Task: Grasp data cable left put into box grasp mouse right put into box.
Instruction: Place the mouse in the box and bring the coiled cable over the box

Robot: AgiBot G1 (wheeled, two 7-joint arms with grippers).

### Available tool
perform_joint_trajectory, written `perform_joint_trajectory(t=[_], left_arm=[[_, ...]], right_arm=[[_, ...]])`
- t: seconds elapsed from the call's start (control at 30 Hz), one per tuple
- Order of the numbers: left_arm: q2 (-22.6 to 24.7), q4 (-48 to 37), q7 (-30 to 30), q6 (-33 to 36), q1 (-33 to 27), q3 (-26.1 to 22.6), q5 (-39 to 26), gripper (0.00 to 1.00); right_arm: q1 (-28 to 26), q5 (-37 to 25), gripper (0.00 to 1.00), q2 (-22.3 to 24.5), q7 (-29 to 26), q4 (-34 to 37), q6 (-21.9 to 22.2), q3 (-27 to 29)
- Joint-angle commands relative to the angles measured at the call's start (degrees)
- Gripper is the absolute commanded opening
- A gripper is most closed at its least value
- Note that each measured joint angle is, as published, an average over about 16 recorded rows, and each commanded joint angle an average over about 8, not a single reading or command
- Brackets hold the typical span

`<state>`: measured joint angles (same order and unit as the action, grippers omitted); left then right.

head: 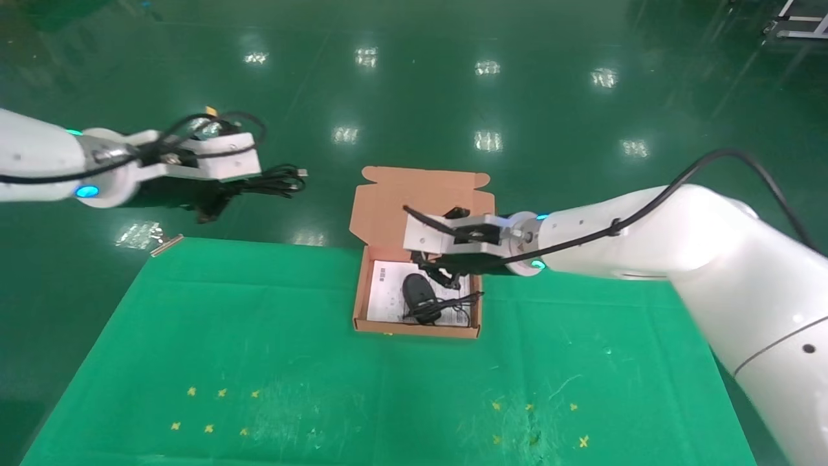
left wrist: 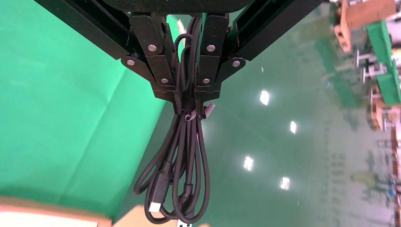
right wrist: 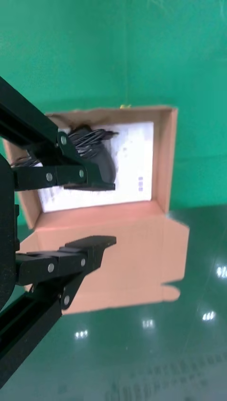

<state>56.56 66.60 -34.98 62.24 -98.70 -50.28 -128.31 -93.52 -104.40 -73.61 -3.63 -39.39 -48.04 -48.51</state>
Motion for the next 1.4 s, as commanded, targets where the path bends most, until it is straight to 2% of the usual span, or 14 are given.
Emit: perform_joint_trajectory(t=[0.03, 0.33, 0.63, 0.77, 1.0, 1.03, 1.27, 1.3, 1.4], left_arm=[[1.0, -0.6, 0.67, -1.39, 0.82, -0.18, 0.33, 0.0], [9.81, -11.24, 7.71, -13.33, 5.8, -1.5, 2.2, 0.0], [19.16, -25.07, 19.14, -22.3, 8.14, -2.34, 8.22, 0.0], [21.16, -28.17, 23.92, -24.48, 8.76, -3.09, 12.54, 0.0], [21.84, -28.89, 29.29, -26.75, 9.4, -6.78, 20.84, 0.0], [21.87, -28.95, 29.76, -26.96, 9.37, -7.43, 21.91, 0.03], [22.04, -29.66, 31.24, -27.72, 9.19, -10.29, 26.54, 0.91], [22.05, -29.74, 31.27, -27.77, 9.19, -10.42, 26.78, 1.0], [22.05, -29.88, 31.34, -27.82, 9.15, -10.71, 27.34, 1.0]], right_arm=[[-0.15, 0.23, 1.0, 0.67, -0.23, -0.61, 0.06, 0.18], [-1.61, -0.85, 1.0, 9.07, -1.94, -6.65, -0.8, 1.38], [-1.16, -2.89, 1.0, 15.5, -5.82, -14.43, -3.02, 1.38], [-0.75, -4.01, 1.0, 16.48, -7.76, -16.79, -3.32, 1.16], [-0.27, -5.4, 1.0, 17.02, -10.14, -18.98, -3.3, 0.93], [-0.23, -5.53, 1.0, 17.07, -10.37, -19.17, -3.3, 0.91], [-0.08, -6.04, 1.0, 17.35, -11.08, -20.04, -3.39, 0.86], [-0.07, -6.06, 1.0, 17.38, -11.1, -20.1, -3.41, 0.86], [-0.05, -6.13, 1.0, 17.42, -11.14, -20.21, -3.42, 0.86]])
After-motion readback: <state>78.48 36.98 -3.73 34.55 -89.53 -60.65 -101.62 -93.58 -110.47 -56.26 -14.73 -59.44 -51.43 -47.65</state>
